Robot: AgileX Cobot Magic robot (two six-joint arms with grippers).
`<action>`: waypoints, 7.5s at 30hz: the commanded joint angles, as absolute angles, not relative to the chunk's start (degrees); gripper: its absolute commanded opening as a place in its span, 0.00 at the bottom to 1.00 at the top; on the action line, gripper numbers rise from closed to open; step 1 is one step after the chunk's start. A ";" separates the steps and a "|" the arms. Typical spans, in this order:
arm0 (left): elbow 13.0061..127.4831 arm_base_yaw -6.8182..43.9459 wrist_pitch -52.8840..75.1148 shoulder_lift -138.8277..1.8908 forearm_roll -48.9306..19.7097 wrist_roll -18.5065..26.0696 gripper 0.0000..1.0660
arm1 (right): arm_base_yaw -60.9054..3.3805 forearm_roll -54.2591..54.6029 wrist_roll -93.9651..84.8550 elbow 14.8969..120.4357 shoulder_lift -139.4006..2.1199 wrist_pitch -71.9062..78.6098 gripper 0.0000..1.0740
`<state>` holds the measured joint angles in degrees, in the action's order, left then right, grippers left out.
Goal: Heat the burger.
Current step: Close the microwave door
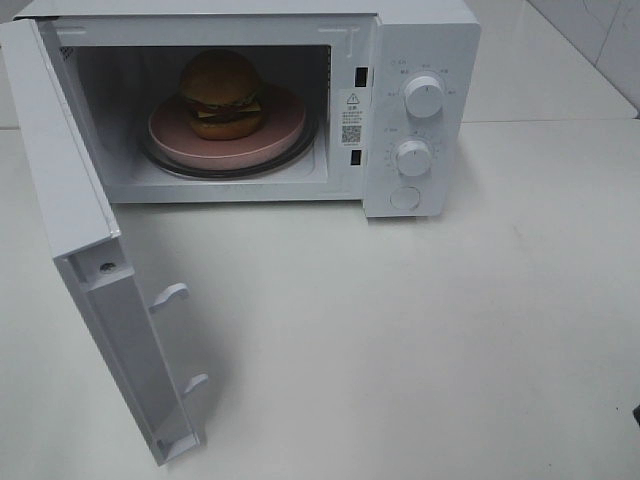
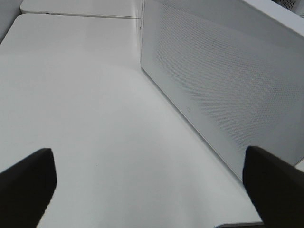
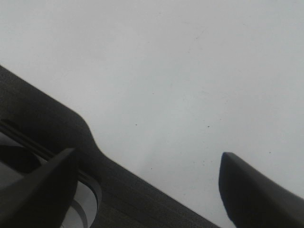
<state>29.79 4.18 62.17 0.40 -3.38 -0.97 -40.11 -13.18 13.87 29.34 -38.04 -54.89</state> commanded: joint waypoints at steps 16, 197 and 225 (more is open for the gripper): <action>29.62 4.35 61.42 1.38 -3.21 -1.26 0.94 | -14.67 -11.40 9.91 28.71 -11.97 -55.35 0.71; 38.90 39.08 -53.11 -103.30 -13.75 -1.09 0.00 | -4.53 -3.21 0.86 28.30 1.66 -55.00 0.69; 62.91 39.02 -48.01 -118.32 -17.76 0.92 0.00 | -4.53 -3.27 0.86 28.30 1.66 -55.00 0.69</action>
<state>59.64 40.28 -47.33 -117.46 -11.12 -0.34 -4.41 -3.27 1.38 28.42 0.23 -55.86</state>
